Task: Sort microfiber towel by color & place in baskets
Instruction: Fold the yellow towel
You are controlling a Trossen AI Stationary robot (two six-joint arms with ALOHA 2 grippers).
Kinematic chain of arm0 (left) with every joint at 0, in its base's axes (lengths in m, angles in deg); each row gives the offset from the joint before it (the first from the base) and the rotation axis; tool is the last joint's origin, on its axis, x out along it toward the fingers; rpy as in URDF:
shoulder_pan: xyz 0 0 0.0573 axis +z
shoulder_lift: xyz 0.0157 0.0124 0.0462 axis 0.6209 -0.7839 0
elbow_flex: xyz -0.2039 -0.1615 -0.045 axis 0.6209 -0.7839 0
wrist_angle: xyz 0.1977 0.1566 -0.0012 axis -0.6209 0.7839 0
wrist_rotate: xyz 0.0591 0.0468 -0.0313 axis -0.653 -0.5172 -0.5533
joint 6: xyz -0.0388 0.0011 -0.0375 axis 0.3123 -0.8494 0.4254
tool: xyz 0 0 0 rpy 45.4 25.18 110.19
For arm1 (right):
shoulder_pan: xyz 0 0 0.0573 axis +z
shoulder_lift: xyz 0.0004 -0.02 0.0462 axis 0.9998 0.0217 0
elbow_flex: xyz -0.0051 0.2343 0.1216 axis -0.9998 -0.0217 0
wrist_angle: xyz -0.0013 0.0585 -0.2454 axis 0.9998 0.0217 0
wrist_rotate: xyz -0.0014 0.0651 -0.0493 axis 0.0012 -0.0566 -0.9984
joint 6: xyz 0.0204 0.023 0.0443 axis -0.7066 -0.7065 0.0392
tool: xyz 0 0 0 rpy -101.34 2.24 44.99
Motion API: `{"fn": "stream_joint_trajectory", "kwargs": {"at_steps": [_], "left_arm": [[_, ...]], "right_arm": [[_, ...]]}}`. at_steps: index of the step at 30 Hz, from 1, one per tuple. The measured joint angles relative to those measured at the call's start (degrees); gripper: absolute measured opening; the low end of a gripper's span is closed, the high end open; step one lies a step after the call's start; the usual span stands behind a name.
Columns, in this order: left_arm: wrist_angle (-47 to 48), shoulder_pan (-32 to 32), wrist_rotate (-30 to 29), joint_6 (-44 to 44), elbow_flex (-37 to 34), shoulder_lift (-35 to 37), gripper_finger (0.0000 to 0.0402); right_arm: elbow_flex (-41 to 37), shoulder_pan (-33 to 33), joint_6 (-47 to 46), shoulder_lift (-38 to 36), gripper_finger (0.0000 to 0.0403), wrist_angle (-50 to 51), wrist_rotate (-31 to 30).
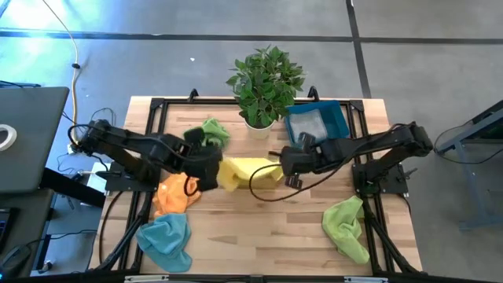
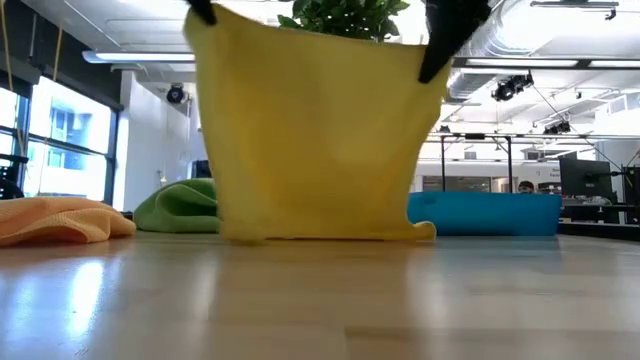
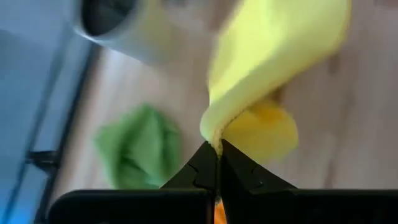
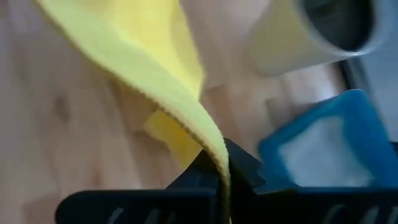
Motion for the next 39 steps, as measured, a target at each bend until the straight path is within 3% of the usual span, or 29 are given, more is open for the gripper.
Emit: {"fn": "stream_joint_trajectory", "kwargs": {"at_steps": [2,3,7,9,11,14,16,20,27,32,35,39], "left_arm": [[0.01,0.33,-0.45,0.02,1.77,0.00,0.0000],[-0.06,0.43,2.02,0.02,2.41,0.00,0.0000],[-2.88,0.67,27.13,-1.85,2.78,-0.10,0.0000],[-3.87,0.12,34.50,-6.14,2.78,-0.08,0.0000],[-3.78,-0.73,30.54,-8.77,2.78,-0.04,0.0000],[-1.06,-0.67,12.52,-6.87,2.78,-0.07,0.0000],[1.18,-0.50,4.74,-5.30,2.78,-0.07,0.0000],[2.66,-0.35,3.54,-9.95,2.78,-0.70,0.0000],[3.55,1.00,-9.28,-19.09,2.76,-0.80,0.0000],[3.68,3.10,-16.02,-19.53,2.76,-0.81,0.0000],[3.75,4.32,-15.60,-18.83,2.76,-0.81,0.0000],[4.10,4.55,-8.62,-14.13,2.76,-0.81,0.0000]], "right_arm": [[0.00,-0.02,0.11,-0.77,0.0000,-0.18,-0.22],[0.00,-0.09,1.51,-1.09,0.0000,-0.44,3.38],[0.00,0.06,9.01,-1.80,0.0000,-1.72,30.25],[0.00,0.33,11.44,-2.29,0.0000,-2.06,34.50],[0.00,0.21,11.59,-2.95,0.0000,-2.59,28.21],[0.82,-0.06,8.28,-3.18,0.0000,-1.59,11.91],[2.37,-0.46,9.02,-3.28,0.0000,-1.34,10.18],[5.58,-0.39,13.51,-3.29,0.0000,0.00,12.54],[11.18,-2.16,17.14,-3.31,0.0000,6.17,2.42],[11.34,-4.49,19.55,-2.99,0.0000,7.66,-3.69],[11.34,-5.27,18.39,-2.70,0.0000,9.65,-6.32],[11.15,-4.73,14.20,-2.47,0.0000,11.97,-3.00]]}}
